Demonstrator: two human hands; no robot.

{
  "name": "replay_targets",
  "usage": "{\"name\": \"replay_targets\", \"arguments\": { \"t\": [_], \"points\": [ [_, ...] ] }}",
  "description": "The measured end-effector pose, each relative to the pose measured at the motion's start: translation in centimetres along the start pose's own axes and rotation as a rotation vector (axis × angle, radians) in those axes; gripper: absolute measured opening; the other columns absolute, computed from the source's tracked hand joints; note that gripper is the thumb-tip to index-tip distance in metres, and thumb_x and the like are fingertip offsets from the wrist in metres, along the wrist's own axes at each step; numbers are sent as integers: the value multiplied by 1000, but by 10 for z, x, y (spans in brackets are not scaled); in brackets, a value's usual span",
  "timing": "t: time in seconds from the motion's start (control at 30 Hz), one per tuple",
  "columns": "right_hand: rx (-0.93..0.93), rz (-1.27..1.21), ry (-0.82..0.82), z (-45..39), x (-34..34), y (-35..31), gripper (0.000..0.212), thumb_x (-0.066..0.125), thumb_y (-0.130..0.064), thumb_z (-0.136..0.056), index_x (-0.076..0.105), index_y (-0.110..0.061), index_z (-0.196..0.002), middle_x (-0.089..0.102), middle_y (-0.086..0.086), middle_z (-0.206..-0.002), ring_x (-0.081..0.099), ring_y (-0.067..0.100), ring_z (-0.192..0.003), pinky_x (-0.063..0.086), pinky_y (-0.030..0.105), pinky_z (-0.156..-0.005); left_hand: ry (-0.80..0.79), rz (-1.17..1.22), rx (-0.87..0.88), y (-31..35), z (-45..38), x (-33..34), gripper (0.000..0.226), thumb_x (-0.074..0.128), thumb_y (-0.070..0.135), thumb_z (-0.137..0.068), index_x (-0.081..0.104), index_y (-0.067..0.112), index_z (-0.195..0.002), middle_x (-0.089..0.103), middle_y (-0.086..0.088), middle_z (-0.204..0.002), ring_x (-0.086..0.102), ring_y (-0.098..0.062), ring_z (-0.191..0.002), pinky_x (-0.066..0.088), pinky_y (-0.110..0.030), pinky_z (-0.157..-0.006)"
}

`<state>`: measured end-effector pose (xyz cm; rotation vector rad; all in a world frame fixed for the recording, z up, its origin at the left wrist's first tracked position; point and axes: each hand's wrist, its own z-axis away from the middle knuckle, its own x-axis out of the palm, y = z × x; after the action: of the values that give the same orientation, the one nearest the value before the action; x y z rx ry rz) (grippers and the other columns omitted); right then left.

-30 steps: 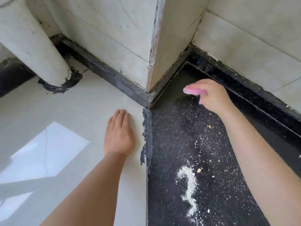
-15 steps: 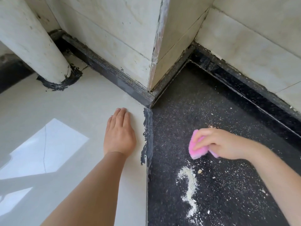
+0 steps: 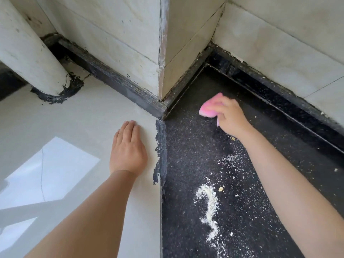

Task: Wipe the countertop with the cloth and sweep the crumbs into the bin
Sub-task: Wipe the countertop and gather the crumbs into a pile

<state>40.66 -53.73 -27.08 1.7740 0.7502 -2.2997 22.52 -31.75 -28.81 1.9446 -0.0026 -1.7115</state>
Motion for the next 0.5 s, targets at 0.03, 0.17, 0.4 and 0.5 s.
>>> {"name": "replay_targets", "arguments": {
  "t": [0.03, 0.17, 0.4, 0.5],
  "points": [
    [-26, -5, -29, 21, 3, 1, 46, 34, -4, -86, 59, -26, -119, 46, 12, -129, 41, 36, -114, 37, 52, -95, 5, 2, 2, 0, 0, 0, 56, 18, 19, -81, 53, -10, -115, 53, -27, -124, 43, -44, -121, 30, -49, -103],
    [-298, -89, -150, 105, -12, 1, 44, 42, 9, -78, 71, -14, -101, 60, -2, -111, 47, 25, -100, 35, 33, -88, 6, 8, 1, 2, 0, 0, 56, 18, 19, -81, 53, -10, -114, 53, -28, -123, 45, -45, -120, 31, -51, -102],
    [-252, -233, 74, 48, -60, -17, 47, 43, 19, -81, 68, -12, -106, 53, -9, -109, 46, -13, -93, 28, 3, -85, 3, 8, 1, 0, 0, -1, 58, 18, 20, -81, 51, -10, -117, 51, -28, -126, 42, -44, -123, 30, -50, -105],
    [-184, -187, 198, 3, -49, -15, 45, 40, 16, -81, 69, -9, -104, 57, 2, -111, 51, 8, -99, 32, 1, -83, 8, 7, -4, 3, 1, -2, 51, 24, 15, -83, 51, -11, -118, 50, -28, -127, 41, -44, -123, 28, -49, -105]
  ]
}}
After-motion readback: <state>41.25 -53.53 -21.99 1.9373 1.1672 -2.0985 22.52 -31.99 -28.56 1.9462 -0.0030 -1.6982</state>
